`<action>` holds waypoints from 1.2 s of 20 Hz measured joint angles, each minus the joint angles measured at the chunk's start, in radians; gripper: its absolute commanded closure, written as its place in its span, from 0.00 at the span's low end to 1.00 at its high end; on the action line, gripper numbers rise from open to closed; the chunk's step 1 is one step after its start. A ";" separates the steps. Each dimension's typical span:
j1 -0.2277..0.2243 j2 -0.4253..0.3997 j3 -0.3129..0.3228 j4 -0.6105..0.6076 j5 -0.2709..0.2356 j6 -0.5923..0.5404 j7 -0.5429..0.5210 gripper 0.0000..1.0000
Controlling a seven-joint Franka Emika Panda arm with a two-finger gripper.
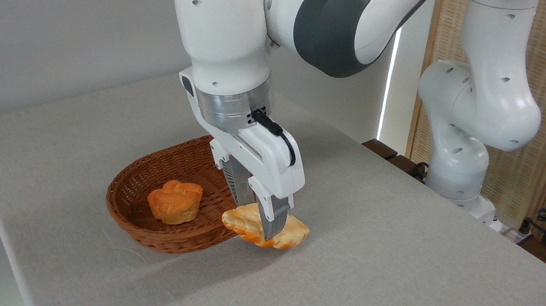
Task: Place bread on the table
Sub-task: 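Lower the bread slice onto the table, open the gripper, raise it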
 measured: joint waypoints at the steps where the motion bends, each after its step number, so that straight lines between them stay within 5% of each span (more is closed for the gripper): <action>1: 0.000 0.000 0.000 0.000 0.000 0.000 0.000 0.00; 17: -0.019 -0.072 -0.110 0.119 -0.008 0.022 -0.013 0.00; 24: -0.004 -0.071 -0.104 0.118 -0.008 0.021 -0.102 0.00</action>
